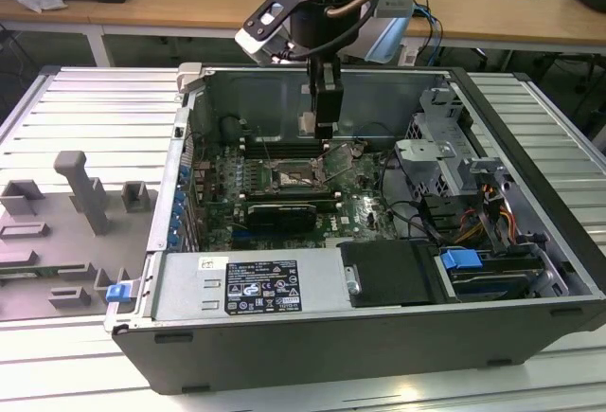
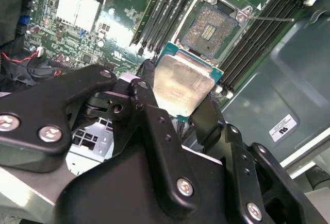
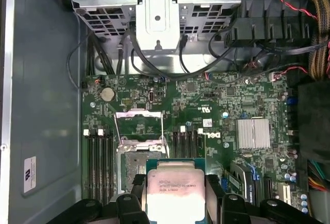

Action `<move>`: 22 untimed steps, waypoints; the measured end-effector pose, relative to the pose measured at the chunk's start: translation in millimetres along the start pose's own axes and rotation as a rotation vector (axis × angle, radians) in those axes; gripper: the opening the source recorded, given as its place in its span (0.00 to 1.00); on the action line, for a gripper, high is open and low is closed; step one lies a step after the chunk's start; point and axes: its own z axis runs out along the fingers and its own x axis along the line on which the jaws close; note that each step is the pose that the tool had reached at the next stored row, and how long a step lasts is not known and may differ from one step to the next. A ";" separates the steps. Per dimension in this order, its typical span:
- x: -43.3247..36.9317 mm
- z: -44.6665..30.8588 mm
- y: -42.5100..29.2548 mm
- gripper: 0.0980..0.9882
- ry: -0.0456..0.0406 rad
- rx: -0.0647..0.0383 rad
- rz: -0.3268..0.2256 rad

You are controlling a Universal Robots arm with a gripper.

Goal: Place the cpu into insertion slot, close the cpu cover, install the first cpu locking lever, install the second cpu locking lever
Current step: 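Place the cpu into insertion slot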

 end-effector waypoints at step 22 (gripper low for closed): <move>1.0 50.4 -4.4 0.50 0.0002 0.019 0.000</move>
